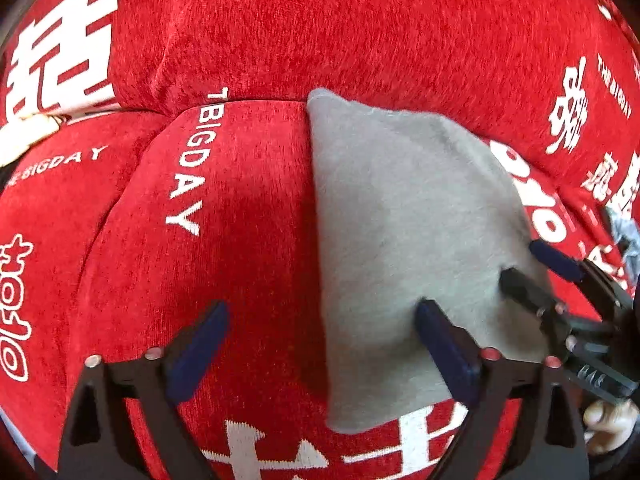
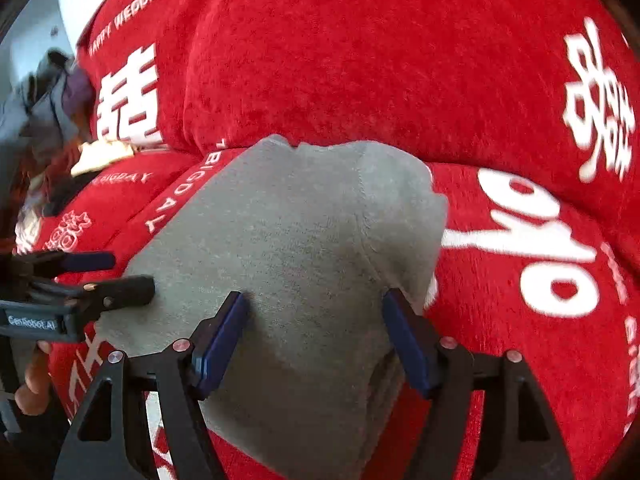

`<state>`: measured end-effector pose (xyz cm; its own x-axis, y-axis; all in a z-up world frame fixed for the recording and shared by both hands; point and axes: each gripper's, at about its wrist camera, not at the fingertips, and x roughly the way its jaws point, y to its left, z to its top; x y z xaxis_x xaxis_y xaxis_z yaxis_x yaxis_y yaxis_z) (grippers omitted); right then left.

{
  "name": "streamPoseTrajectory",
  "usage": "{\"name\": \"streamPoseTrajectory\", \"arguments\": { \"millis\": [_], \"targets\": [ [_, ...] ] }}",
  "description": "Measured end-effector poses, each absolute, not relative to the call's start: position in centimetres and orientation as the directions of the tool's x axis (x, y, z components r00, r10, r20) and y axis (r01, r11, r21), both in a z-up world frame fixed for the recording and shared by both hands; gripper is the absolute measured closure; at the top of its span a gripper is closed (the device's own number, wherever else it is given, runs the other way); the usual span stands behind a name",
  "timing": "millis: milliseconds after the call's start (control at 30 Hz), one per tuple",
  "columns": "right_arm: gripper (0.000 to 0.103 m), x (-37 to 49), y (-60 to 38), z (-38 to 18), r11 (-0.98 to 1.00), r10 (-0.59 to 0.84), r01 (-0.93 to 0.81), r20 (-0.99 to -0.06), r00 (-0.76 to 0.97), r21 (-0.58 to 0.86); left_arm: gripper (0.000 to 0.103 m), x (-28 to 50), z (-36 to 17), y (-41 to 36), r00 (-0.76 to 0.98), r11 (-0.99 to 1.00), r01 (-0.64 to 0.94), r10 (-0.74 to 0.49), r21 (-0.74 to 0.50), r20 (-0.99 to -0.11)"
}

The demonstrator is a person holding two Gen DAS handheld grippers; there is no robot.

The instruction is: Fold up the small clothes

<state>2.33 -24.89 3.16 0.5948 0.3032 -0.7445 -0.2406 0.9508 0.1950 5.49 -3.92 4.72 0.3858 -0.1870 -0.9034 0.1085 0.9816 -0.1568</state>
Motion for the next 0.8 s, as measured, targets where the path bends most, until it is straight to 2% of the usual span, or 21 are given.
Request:
{"name": "streamPoseTrajectory", "arguments": {
  "millis": [167,233,400,633,733,800],
  "targets": [
    [0.028,1.4,-26.1,5.5,0.965,0.257,-0.201,-0.756,0.601,0.168,0.007,5.4,6.4,-4.6,0.414,0.977,0.156,-0.199,-0.146,-0.888],
    [0.028,1.6,-26.9,6.5,0.957,0.290,-0.200,-0.736,0.611,0.211,0.007,6.1,7.1,-4.8,0.428,0.976,0.151,-0.208,-0.157,-0.879],
    [0.027,5.3,-27.6,7.6,0.958,0.288,-0.180,-0.734,0.615,0.225,0.007,7.7,7.7,-7.7,0.397,0.975,0.159,-0.205,-0.153,-0.895],
    [0.027,12.9,-33.9,3.7,0.852,0.452,-0.007,-0.729,0.515,0.523,0.007,3.6,9.8,-15.2,0.383,0.904,0.393,-0.329,-0.170,-0.863],
    [0.027,14.6,-34.2,2.5,0.827,0.502,-0.025,-0.719,0.482,0.561,0.007,2.2,10.3,-17.4,0.377,0.875,0.457,-0.353,-0.159,-0.857],
    [0.027,15.1,-33.9,2.1,0.803,0.549,-0.064,-0.695,0.464,0.592,0.007,1.8,10.3,-18.6,0.408,0.871,0.480,-0.324,-0.101,-0.854]
  ]
}}
